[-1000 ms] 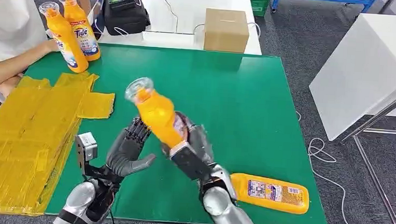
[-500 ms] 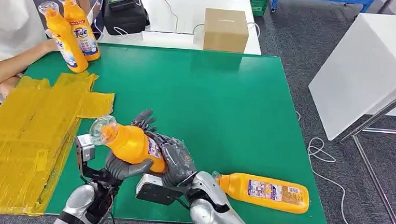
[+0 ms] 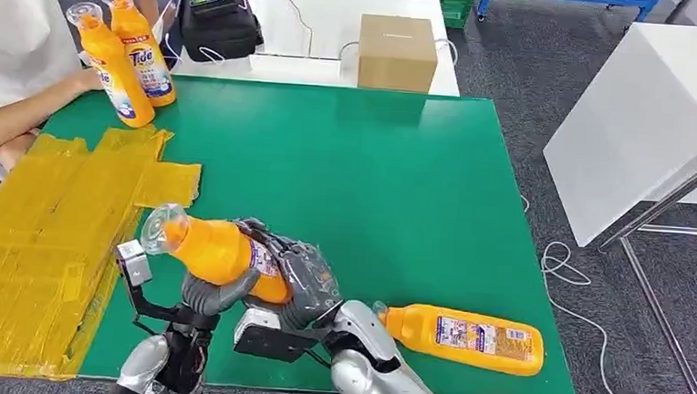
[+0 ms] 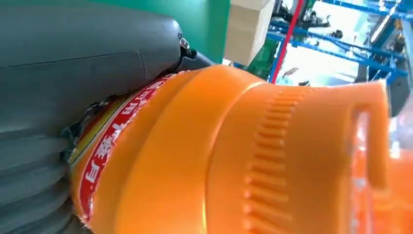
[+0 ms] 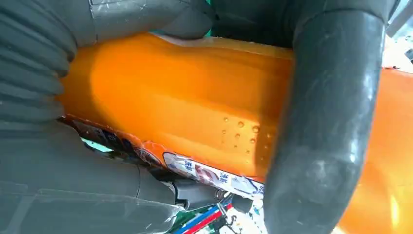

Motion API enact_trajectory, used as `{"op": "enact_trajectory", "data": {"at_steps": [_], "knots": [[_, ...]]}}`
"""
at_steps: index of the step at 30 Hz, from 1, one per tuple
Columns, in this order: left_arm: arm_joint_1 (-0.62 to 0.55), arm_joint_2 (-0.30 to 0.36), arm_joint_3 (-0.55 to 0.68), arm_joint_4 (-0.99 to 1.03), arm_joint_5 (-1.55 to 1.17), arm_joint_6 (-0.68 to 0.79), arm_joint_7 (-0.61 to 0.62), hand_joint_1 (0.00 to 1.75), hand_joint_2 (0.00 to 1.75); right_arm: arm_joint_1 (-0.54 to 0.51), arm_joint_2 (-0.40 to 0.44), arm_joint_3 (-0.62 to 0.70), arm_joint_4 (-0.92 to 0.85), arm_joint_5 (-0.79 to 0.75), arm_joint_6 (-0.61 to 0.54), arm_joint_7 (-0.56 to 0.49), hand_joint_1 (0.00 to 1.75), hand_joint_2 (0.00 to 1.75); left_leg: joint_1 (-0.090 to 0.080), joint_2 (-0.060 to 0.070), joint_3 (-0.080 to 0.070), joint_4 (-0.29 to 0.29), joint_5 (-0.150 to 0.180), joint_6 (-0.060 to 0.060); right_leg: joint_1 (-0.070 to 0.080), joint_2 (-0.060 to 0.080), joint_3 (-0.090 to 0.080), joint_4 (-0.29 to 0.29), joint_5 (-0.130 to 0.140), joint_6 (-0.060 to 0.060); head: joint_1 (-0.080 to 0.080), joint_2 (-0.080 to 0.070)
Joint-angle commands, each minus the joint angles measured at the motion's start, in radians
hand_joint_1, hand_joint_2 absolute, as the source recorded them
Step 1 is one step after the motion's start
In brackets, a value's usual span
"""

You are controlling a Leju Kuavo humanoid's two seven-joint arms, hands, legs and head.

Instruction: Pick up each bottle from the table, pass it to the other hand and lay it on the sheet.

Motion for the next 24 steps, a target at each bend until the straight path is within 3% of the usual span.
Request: {"op": "enact_trajectory", "data": {"at_steps": [1, 2, 3, 12, 17, 20, 21, 23, 24], "knots": [[-0.062, -0.043, 0.075, -0.018, 0.043, 0.076, -0.006, 1.75, 1.75, 0.037, -0.035, 0.046, 0.055, 0.006, -0.051, 0.007, 0.82, 1.75, 0.001, -0.004, 0.004, -0.001, -0.001, -0.002, 0.001, -0.005, 0.006, -0.002, -0.002, -0.001, 0.000, 0.000], [-0.062, -0.043, 0.075, -0.018, 0.043, 0.076, -0.006, 1.75, 1.75, 0.037, -0.035, 0.046, 0.055, 0.006, -0.051, 0.007, 0.82, 1.75, 0.001, -0.004, 0.003, -0.001, -0.001, -0.002, 0.001, -0.004, 0.005, -0.002, -0.002, 0.000, 0.000, 0.000], [-0.058, -0.044, 0.081, -0.030, 0.045, 0.092, -0.007, 1.75, 1.75, 0.046, -0.039, 0.036, 0.032, 0.010, -0.076, 0.009, 0.00, 1.75, 0.001, -0.003, 0.003, 0.000, -0.001, -0.002, 0.001, -0.004, 0.005, -0.002, -0.002, -0.001, 0.000, 0.000], [-0.049, -0.040, 0.099, -0.064, 0.019, 0.172, -0.024, 1.75, 1.75, 0.092, -0.070, -0.020, -0.108, 0.000, -0.129, 0.025, 0.00, 1.75, 0.001, -0.002, 0.003, -0.001, -0.001, -0.002, 0.000, -0.002, 0.004, -0.001, -0.001, -0.001, 0.000, 0.000], [-0.055, -0.022, 0.119, -0.080, -0.103, 0.300, -0.070, 1.75, 1.75, 0.161, -0.094, -0.096, -0.292, 0.005, -0.206, 0.024, 0.00, 1.75, 0.000, -0.004, 0.004, 0.000, -0.002, -0.003, 0.000, -0.004, 0.006, 0.000, -0.003, -0.001, 0.000, 0.000], [-0.089, -0.001, 0.104, -0.062, -0.512, 0.653, -0.160, 1.75, 1.75, 0.207, -0.119, -0.159, -0.435, -0.013, -0.214, 0.019, 0.00, 1.75, 0.000, -0.003, 0.003, 0.000, -0.002, -0.002, 0.000, -0.002, 0.005, 0.000, -0.003, 0.000, 0.000, 0.000], [-0.099, 0.011, 0.107, -0.064, -0.526, 0.644, -0.145, 1.75, 1.75, 0.222, -0.129, -0.186, -0.483, -0.017, -0.219, 0.016, 0.00, 1.75, 0.001, -0.003, 0.002, 0.000, -0.002, -0.002, 0.001, -0.003, 0.004, 0.000, -0.002, 0.000, 0.000, 0.000], [-0.129, 0.044, 0.125, -0.017, -0.900, 0.841, -0.083, 1.75, 1.75, 0.242, -0.137, -0.232, -0.554, -0.046, -0.218, -0.016, 0.00, 1.75, 0.000, -0.005, 0.002, 0.000, -0.001, -0.002, 0.000, -0.004, 0.003, 0.000, -0.002, -0.001, 0.000, 0.000], [-0.129, -0.039, 0.343, -0.077, -1.380, 0.841, -0.040, 1.75, 1.75, 0.254, -0.146, -0.263, -0.601, -0.086, -0.201, -0.039, 0.00, 1.75, 0.000, -0.004, 0.001, 0.000, 0.000, -0.002, 0.000, -0.004, 0.003, 0.000, -0.002, 0.000, 0.000, 0.000]]}}
